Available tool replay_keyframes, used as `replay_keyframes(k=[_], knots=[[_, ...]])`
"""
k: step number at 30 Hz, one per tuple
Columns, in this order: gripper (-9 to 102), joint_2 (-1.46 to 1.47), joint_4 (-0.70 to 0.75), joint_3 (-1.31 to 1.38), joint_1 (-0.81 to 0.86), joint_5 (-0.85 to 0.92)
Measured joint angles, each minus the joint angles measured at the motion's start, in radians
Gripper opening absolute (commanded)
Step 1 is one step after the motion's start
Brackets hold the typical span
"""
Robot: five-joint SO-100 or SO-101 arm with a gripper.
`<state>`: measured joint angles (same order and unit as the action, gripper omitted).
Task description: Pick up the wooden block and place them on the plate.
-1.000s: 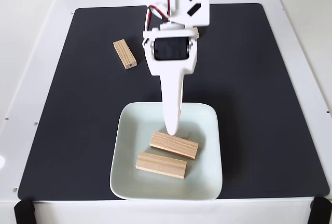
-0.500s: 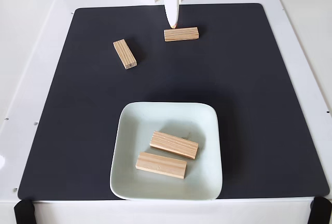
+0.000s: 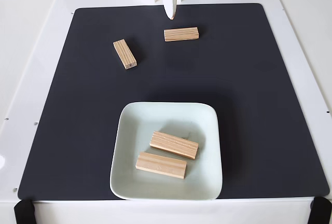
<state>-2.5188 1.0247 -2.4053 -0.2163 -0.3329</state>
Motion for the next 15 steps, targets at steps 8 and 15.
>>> replay_keyframes(k=[8, 15], knots=[[1, -0.012, 0.000, -0.018, -0.061, -0.132], [1, 0.083, 0.081, 0.097, 0.012, -0.209]])
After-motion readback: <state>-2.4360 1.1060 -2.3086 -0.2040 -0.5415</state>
